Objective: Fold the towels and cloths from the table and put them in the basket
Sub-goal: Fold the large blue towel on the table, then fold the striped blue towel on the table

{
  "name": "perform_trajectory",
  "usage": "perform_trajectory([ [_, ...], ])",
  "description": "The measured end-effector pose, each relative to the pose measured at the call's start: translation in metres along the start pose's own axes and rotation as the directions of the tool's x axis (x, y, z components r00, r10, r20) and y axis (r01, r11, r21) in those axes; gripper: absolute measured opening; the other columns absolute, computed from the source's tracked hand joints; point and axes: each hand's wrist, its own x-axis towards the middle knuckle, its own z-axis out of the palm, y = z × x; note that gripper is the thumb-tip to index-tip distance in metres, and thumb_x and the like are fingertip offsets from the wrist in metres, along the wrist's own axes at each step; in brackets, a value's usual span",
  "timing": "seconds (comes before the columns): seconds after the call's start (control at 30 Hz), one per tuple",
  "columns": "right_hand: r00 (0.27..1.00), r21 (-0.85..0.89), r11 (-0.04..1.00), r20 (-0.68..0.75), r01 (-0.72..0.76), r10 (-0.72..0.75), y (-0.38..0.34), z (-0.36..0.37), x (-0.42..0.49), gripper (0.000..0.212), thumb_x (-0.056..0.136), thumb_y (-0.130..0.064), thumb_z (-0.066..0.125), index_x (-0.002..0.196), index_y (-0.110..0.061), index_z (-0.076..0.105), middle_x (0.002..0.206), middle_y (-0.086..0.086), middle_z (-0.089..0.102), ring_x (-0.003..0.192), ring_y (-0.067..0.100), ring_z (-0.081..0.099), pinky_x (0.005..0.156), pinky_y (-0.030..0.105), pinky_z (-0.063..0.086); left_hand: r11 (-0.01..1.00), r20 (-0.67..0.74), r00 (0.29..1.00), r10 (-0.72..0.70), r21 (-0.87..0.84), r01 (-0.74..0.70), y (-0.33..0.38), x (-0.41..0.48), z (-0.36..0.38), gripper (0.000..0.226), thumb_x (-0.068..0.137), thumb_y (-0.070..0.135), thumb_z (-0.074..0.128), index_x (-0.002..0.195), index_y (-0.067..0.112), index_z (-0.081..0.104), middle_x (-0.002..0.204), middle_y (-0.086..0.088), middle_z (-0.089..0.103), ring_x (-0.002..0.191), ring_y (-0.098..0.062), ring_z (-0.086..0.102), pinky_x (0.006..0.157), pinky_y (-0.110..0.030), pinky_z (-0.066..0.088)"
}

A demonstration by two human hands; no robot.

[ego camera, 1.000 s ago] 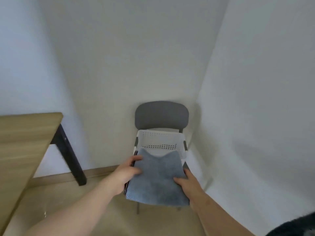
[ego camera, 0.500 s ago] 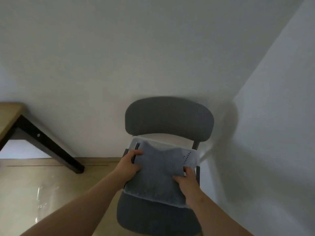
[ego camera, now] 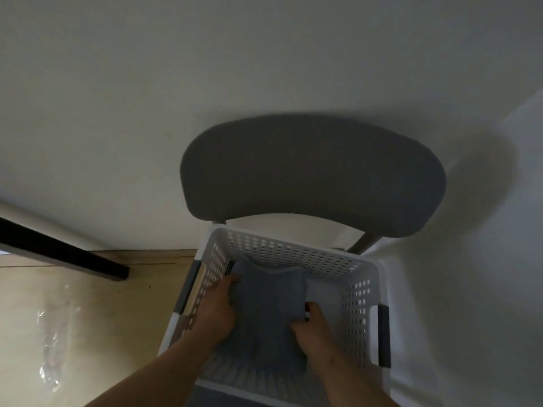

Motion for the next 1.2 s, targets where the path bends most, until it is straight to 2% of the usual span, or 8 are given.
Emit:
perform_trajectory([
  [0.1, 1.000, -0.093, 0.996, 0.012, -0.015, 0.016, 0.004, 0.007, 0.006, 0.029, 0.093, -0.003, 0.046, 0.122, -0.009, 0.044, 0.117, 0.013, 0.057, 0.098, 0.023, 0.054, 0.087, 0.027, 0.044, 0.991, -0.009, 0.997, -0.073, 0.110, 0.074, -0.002, 0.003, 0.014, 0.050, 0.097, 0.036, 0.042, 0.144, 0.020, 0.033, 0.147, -0.010, 0.032, 0.130, -0.033, 0.035, 0.112, -0.045, 0.029],
  [0.23, 0.998, -0.155, 0.986, 0.018, -0.058, 0.062, 0.003, 0.008, 0.003, 0.057, 0.093, -0.009, 0.049, 0.144, -0.006, 0.024, 0.137, 0.018, 0.047, 0.123, 0.030, 0.049, 0.098, 0.030, 0.040, 0.957, 0.086, 0.984, -0.154, 0.262, 0.127, -0.001, -0.006, 0.012, 0.057, 0.095, 0.014, 0.045, 0.146, 0.010, 0.020, 0.157, -0.007, -0.002, 0.139, -0.028, 0.023, 0.103, -0.040, 0.039],
  [0.37, 0.998, -0.111, 0.992, 0.019, -0.057, 0.060, -0.005, 0.001, -0.011, 0.050, 0.093, -0.009, 0.050, 0.139, -0.007, 0.031, 0.114, 0.014, 0.053, 0.097, 0.022, 0.052, 0.083, 0.027, 0.043, 0.942, 0.155, 0.984, -0.082, 0.335, 0.026, 0.005, -0.009, -0.005, 0.043, 0.093, 0.012, 0.044, 0.136, 0.011, 0.039, 0.154, -0.008, 0.013, 0.137, -0.028, 0.025, 0.104, -0.038, 0.039],
  [0.5, 0.998, 0.010, 1.000, -0.050, -0.025, 0.025, -0.023, -0.002, -0.046, 0.033, 0.095, -0.009, 0.045, 0.128, -0.011, 0.041, 0.091, -0.001, 0.050, 0.078, 0.013, 0.047, 0.069, 0.024, 0.040, 1.000, 0.170, 0.985, 0.000, 0.019, -0.003, 0.022, -0.024, -0.045, 0.030, 0.094, 0.010, 0.042, 0.123, 0.011, 0.051, 0.127, -0.010, 0.052, 0.116, -0.025, 0.051, 0.093, -0.030, 0.043],
  [0.63, 0.995, 0.105, 0.994, -0.101, -0.010, 0.021, -0.043, 0.005, -0.101, 0.010, 0.093, -0.008, 0.044, 0.098, -0.012, 0.051, 0.080, 0.005, 0.052, 0.068, 0.014, 0.048, 0.063, 0.026, 0.041, 0.958, 0.060, 0.998, 0.016, -0.286, 0.002, 0.041, -0.065, -0.087, 0.019, 0.094, 0.016, 0.047, 0.107, 0.013, 0.060, 0.109, -0.009, 0.062, 0.107, -0.027, 0.058, 0.090, -0.032, 0.043],
  [0.73, 0.997, 0.163, 0.986, -0.083, 0.022, -0.009, -0.052, 0.010, -0.156, 0.028, 0.094, -0.008, 0.042, 0.067, -0.012, 0.046, 0.065, 0.005, 0.048, 0.056, 0.014, 0.044, 0.053, 0.023, 0.037, 0.877, 0.024, 1.000, 0.001, -0.481, 0.010, 0.046, -0.111, -0.110, 0.025, 0.092, 0.018, 0.054, 0.116, 0.014, 0.060, 0.112, -0.006, 0.062, 0.109, -0.025, 0.057, 0.090, -0.029, 0.044],
  [0.97, 0.978, 0.217, 0.954, -0.080, 0.208, -0.195, -0.013, 0.030, -0.291, 0.015, 0.095, -0.011, 0.045, 0.087, -0.008, 0.056, 0.079, 0.005, 0.052, 0.064, 0.012, 0.048, 0.057, 0.024, 0.039, 0.722, -0.023, 1.000, 0.008, -0.691, -0.021, 0.024, -0.236, -0.106, 0.018, 0.090, 0.011, 0.053, 0.106, 0.015, 0.060, 0.092, -0.004, 0.063, 0.079, -0.016, 0.059, 0.068, -0.026, 0.042],
  [1.2, 0.960, 0.238, 0.930, -0.042, 0.279, -0.277, 0.096, 0.055, -0.389, 0.023, 0.092, -0.004, 0.043, 0.070, -0.011, 0.045, 0.063, 0.005, 0.046, 0.048, 0.014, 0.041, 0.046, 0.022, 0.028, 0.635, -0.142, 0.983, -0.113, -0.771, -0.038, -0.019, -0.395, -0.066, 0.011, 0.089, 0.007, 0.054, 0.096, 0.012, 0.061, 0.076, -0.003, 0.062, 0.065, -0.016, 0.057, 0.055, -0.022, 0.043],
])
